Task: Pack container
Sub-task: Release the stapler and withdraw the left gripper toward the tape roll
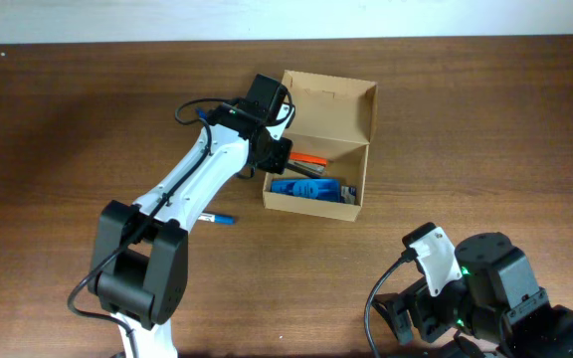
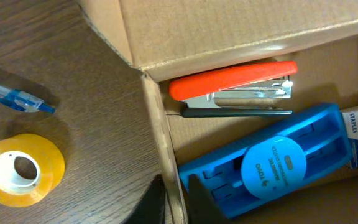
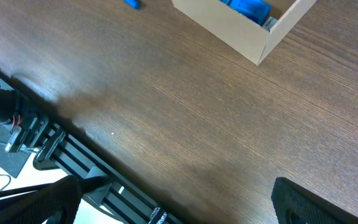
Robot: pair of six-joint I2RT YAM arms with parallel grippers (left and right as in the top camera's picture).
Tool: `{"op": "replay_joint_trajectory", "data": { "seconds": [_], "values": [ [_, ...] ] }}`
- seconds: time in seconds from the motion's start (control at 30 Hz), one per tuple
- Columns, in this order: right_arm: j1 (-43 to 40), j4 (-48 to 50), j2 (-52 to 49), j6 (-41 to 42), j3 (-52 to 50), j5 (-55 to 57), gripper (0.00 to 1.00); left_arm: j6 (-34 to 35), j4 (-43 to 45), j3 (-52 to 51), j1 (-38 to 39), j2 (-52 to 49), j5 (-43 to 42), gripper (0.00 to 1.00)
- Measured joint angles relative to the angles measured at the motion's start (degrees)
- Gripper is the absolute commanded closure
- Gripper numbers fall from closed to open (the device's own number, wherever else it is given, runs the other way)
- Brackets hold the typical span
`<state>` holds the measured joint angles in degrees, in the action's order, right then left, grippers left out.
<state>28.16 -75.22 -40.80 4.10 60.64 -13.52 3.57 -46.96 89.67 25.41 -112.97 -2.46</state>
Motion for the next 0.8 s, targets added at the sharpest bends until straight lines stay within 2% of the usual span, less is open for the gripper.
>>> {"op": "replay_joint_trajectory", "data": {
  "seconds": [0.23,0.53,0.8],
  "values": [
    [0.00,0.02,0.00,0.04,0.02,0.00,0.01,1.22,-0.26,0.00,0.00,0.00,0.17,0.98],
    [0.00,0.00,0.00,0.02,0.02,0.02,0.01,12.85,-3.32,0.13,0.07,0.15,4.28,0.98],
    [0.00,0.00,0.00,0.00,0.02,0.00,0.01,16.44,-4.46,0.13,0.22,0.24,8.07,0.98]
  ]
}}
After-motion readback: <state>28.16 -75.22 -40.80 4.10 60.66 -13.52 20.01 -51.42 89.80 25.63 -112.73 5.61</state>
